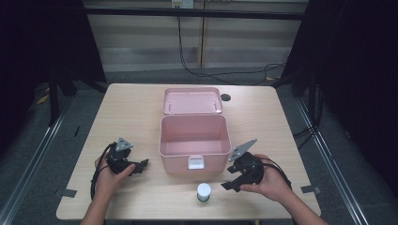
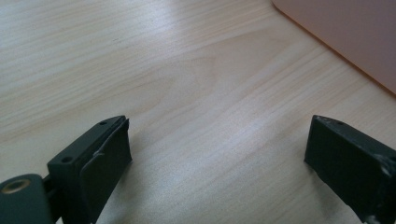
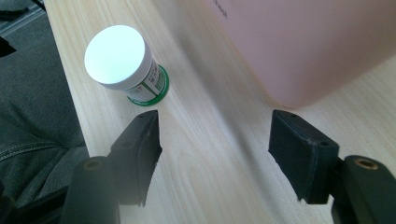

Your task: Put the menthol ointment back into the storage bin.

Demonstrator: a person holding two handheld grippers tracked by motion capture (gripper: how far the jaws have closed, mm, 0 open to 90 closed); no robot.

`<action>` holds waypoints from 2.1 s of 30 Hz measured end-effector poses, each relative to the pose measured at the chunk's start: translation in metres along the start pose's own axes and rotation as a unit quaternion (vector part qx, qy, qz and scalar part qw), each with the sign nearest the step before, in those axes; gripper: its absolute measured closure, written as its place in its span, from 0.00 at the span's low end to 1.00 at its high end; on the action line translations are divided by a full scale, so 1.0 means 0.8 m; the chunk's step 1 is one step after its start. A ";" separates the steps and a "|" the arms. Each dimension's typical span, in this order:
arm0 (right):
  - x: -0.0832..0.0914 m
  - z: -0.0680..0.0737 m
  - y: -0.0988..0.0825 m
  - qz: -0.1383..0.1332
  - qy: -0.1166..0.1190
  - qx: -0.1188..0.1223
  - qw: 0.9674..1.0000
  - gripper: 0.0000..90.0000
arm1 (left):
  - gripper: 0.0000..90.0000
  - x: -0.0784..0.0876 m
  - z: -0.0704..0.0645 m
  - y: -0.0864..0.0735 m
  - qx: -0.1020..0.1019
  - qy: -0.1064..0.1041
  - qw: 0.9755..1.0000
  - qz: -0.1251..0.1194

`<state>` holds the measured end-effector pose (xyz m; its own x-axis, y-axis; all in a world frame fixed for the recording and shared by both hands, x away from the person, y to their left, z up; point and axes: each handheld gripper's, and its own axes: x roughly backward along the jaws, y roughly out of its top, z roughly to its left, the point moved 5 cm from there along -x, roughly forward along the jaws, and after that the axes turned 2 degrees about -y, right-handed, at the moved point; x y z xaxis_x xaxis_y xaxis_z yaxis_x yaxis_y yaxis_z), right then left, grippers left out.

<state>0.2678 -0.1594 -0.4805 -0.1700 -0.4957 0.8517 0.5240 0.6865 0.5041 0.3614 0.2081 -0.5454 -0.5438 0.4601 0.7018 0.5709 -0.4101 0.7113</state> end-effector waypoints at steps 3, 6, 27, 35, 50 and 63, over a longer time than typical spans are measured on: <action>-0.001 0.000 0.001 0.004 0.000 0.003 1.000 0.37 | 0.06 0.000 -0.001 0.000 0.001 -0.002 1.000 0.001; -0.004 0.001 0.001 0.012 -0.002 0.014 1.000 0.37 | 0.05 -0.001 -0.001 0.000 0.001 -0.005 1.000 0.001; -0.023 0.016 0.012 0.049 0.006 0.041 0.998 0.37 | 0.05 -0.001 -0.001 0.000 0.001 -0.005 1.000 0.001; -0.030 0.024 0.016 0.057 0.015 0.048 0.997 0.38 | 0.05 -0.001 -0.001 0.000 0.002 -0.005 1.000 0.001; -0.037 0.034 0.024 0.065 0.017 0.062 0.996 0.38 | 0.05 -0.001 -0.001 0.000 0.002 -0.006 1.000 0.001; -0.045 0.047 0.029 0.076 0.030 0.075 0.994 0.40 | 0.05 -0.001 -0.001 0.000 0.001 -0.006 1.000 0.002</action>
<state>0.2545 -0.1056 -0.4946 -0.0456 -0.4084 0.9116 0.4085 0.8252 0.3901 0.3611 0.2069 -0.5459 -0.5349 0.4678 0.7036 0.5735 -0.4106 0.7089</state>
